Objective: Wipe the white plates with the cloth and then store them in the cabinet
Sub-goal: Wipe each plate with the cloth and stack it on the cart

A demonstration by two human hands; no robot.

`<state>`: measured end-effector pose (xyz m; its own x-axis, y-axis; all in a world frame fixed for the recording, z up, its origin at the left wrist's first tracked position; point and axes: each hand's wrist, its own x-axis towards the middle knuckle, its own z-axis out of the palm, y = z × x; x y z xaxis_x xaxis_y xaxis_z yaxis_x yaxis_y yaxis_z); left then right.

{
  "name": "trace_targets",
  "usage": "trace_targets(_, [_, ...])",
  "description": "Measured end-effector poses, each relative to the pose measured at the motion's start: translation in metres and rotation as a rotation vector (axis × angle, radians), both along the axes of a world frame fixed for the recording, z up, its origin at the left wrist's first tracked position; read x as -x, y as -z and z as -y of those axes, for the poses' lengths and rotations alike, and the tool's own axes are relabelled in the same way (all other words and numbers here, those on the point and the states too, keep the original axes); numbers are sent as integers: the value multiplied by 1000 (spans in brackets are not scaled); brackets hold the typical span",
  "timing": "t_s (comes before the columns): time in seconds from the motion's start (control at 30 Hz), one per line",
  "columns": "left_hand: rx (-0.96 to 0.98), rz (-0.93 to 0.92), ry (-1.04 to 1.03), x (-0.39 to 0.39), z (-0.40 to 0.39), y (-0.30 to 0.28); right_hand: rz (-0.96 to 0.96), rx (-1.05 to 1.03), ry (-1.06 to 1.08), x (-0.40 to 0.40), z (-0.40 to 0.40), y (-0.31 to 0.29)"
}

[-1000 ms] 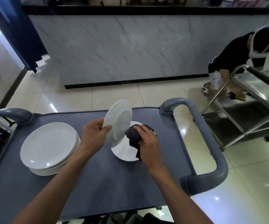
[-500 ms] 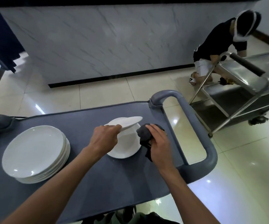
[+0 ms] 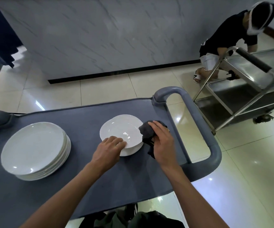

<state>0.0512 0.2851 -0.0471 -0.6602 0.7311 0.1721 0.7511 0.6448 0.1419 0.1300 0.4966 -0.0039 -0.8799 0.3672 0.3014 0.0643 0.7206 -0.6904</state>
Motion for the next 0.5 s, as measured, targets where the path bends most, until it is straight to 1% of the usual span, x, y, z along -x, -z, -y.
trace_targets(0.27, [61, -5, 118, 1, 14, 22, -11, -2, -21, -1, 5, 6])
trace_targets(0.5, [78, 21, 127, -1, 20, 27, -15, -32, -46, -1, 8, 12])
